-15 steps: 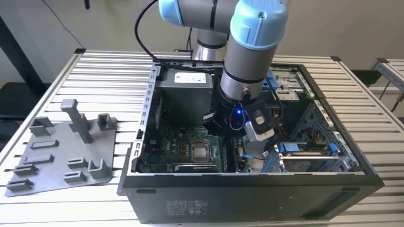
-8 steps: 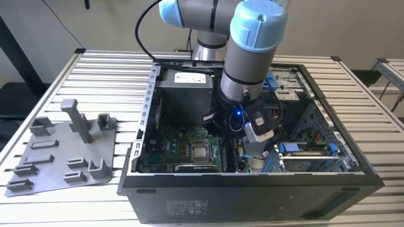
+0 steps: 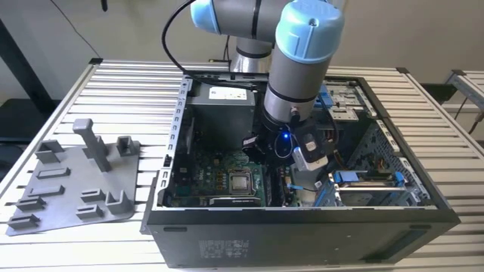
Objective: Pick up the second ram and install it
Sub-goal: 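Insert the second ram into the second slot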
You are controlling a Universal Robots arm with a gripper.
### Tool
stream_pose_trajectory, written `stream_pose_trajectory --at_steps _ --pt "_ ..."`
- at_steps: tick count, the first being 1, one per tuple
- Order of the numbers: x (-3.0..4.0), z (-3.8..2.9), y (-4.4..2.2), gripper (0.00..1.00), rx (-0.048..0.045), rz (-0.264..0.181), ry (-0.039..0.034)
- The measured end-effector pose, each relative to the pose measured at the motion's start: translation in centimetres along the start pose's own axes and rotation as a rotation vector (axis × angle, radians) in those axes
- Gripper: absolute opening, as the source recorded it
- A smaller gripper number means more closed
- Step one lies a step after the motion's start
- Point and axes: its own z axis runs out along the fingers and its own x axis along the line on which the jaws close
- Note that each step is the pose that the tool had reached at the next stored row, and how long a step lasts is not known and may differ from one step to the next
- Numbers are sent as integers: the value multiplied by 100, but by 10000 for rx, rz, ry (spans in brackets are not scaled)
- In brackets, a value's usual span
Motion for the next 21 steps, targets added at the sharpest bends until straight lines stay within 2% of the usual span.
stream_pose_trajectory --at_steps 6,12,14,17,21 --pt "0 0 0 14 -1 0 0" --pt "1 -114 2 14 0 -3 -5" --pt "2 -113 3 14 -9 -56 -54" --pt "3 -115 2 14 -15 -248 -177" --pt "5 -95 -2 14 -92 -283 -193"
